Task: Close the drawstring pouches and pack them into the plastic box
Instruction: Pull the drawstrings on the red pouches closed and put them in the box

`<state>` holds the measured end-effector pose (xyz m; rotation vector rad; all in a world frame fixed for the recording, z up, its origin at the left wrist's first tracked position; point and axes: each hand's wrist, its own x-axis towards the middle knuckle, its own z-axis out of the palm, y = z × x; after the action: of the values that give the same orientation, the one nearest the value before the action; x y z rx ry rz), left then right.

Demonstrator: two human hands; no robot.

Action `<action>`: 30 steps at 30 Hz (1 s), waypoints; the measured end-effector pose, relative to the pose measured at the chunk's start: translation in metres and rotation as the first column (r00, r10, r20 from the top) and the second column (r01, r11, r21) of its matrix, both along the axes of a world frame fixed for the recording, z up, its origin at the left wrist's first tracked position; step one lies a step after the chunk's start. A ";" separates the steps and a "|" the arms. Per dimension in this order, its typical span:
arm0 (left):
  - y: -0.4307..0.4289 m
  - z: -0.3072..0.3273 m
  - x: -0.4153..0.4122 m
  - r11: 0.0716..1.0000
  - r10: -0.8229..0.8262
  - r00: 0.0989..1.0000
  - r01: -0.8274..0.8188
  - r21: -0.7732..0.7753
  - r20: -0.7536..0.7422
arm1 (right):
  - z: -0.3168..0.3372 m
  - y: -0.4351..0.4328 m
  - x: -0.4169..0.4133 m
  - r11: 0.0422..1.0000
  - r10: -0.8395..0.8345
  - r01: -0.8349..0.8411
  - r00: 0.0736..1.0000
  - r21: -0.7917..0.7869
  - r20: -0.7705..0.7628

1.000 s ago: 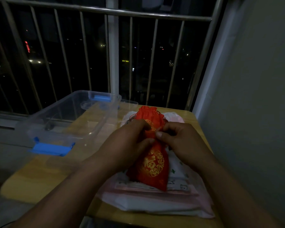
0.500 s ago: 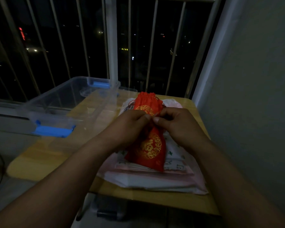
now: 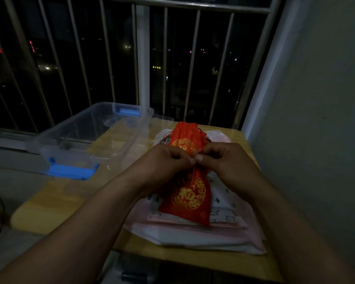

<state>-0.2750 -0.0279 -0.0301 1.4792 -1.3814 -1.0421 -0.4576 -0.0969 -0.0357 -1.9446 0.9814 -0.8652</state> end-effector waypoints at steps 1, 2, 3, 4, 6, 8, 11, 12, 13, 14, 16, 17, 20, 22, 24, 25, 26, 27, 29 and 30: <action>0.000 0.001 0.000 1.000 -0.003 1.000 0.003 0.000 -0.007 | 0.001 0.000 0.000 1.000 0.002 -0.002 1.000 -0.005 -0.001; 0.000 0.001 0.000 1.000 -0.009 1.000 0.009 0.002 -0.005 | 0.000 0.000 0.000 1.000 0.002 -0.002 1.000 -0.006 -0.001; 0.000 0.001 -0.001 1.000 -0.010 1.000 0.010 0.000 0.010 | 0.000 0.000 -0.001 1.000 0.000 -0.001 1.000 -0.009 0.000; 0.000 0.001 -0.001 1.000 -0.005 0.999 0.006 -0.007 0.036 | 0.000 -0.001 0.000 1.000 0.000 0.000 1.000 -0.014 -0.003; -0.001 -0.001 -0.003 0.999 0.024 0.996 -0.020 -0.042 0.087 | -0.001 -0.001 0.000 1.000 0.001 -0.002 1.000 -0.031 -0.006; -0.001 -0.003 -0.005 0.994 0.054 0.991 -0.042 -0.098 0.120 | -0.001 -0.002 0.000 0.999 0.000 0.000 1.000 -0.041 0.004; -0.003 -0.005 -0.006 0.988 0.067 0.993 -0.051 -0.147 0.102 | -0.002 -0.003 -0.002 0.999 0.010 -0.010 1.000 -0.039 0.018; -0.003 -0.005 -0.006 0.988 0.064 0.994 -0.051 -0.143 0.089 | -0.002 -0.004 -0.002 0.999 0.012 -0.012 1.000 -0.039 0.021; -0.003 -0.006 -0.006 0.989 0.064 0.994 -0.052 -0.135 0.087 | -0.003 -0.005 -0.003 0.999 0.016 -0.015 1.000 -0.042 0.024; -0.004 -0.006 -0.006 0.991 0.061 0.994 -0.050 -0.125 0.090 | -0.004 -0.005 -0.003 0.999 0.018 -0.017 1.000 -0.047 0.023; -0.003 -0.004 -0.008 0.995 0.047 0.997 -0.042 -0.087 0.057 | -0.004 -0.006 -0.004 0.998 0.022 -0.021 1.000 -0.060 0.013; -0.003 -0.003 -0.010 0.998 0.038 0.999 -0.037 -0.053 0.020 | -0.005 -0.007 -0.004 0.998 0.023 -0.022 1.000 -0.063 0.010; -0.002 -0.001 -0.012 1.000 0.017 0.999 -0.017 -0.003 -0.027 | -0.006 -0.007 -0.004 0.998 0.026 -0.025 1.000 -0.063 0.017; -0.004 -0.004 -0.011 0.995 0.038 0.996 -0.031 -0.093 0.084 | -0.006 -0.007 -0.004 0.998 0.027 -0.025 0.999 -0.066 0.020; -0.006 -0.009 -0.011 0.979 0.071 0.974 -0.026 -0.205 0.215 | -0.005 -0.007 -0.005 0.997 0.019 -0.018 1.000 -0.070 0.018; -0.007 -0.011 -0.012 0.970 0.081 0.965 -0.019 -0.244 0.247 | -0.004 -0.006 -0.005 0.997 0.017 -0.015 1.000 -0.070 0.017; -0.007 -0.013 -0.011 0.961 0.091 0.958 -0.014 -0.275 0.272 | -0.004 -0.007 -0.006 0.998 0.013 -0.012 1.000 -0.065 0.016; -0.008 -0.014 -0.011 0.954 0.104 0.951 -0.012 -0.300 0.292 | -0.004 -0.006 -0.006 0.998 0.012 -0.011 1.000 -0.057 0.017; -0.009 -0.016 -0.009 0.942 0.123 0.936 -0.005 -0.336 0.329 | -0.003 -0.006 -0.005 0.999 0.015 -0.014 1.000 -0.044 0.019; -0.010 -0.017 -0.008 0.939 0.123 0.934 0.000 -0.343 0.336 | -0.003 -0.005 -0.005 0.999 0.017 -0.016 1.000 -0.045 0.017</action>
<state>-0.2827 -0.0374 -0.0470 1.4816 -1.6556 -0.4731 -0.4625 -0.1022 -0.0385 -1.9773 0.9420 -0.9007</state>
